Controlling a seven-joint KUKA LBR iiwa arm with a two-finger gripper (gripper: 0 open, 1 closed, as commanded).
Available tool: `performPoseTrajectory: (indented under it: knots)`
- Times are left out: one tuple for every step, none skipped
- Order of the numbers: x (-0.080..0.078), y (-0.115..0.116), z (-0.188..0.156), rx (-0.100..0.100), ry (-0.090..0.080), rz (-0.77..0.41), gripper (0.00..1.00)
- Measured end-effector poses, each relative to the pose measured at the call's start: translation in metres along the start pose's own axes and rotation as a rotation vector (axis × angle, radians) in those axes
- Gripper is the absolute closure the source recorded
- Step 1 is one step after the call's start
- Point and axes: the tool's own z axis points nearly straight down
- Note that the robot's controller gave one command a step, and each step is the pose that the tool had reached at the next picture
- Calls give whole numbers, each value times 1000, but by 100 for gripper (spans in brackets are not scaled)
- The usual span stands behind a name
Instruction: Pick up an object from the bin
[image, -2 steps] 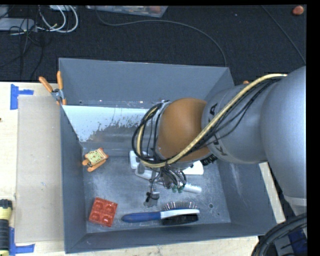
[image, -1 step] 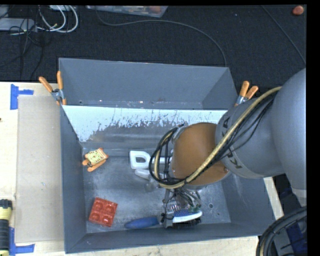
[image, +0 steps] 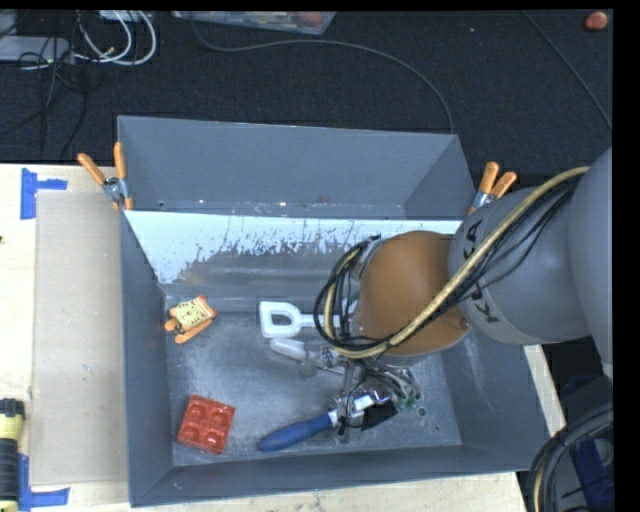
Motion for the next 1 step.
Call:
performPoseTrajectory:
  knots:
    - [-27, 113, 22, 3, -11, -302, 100]
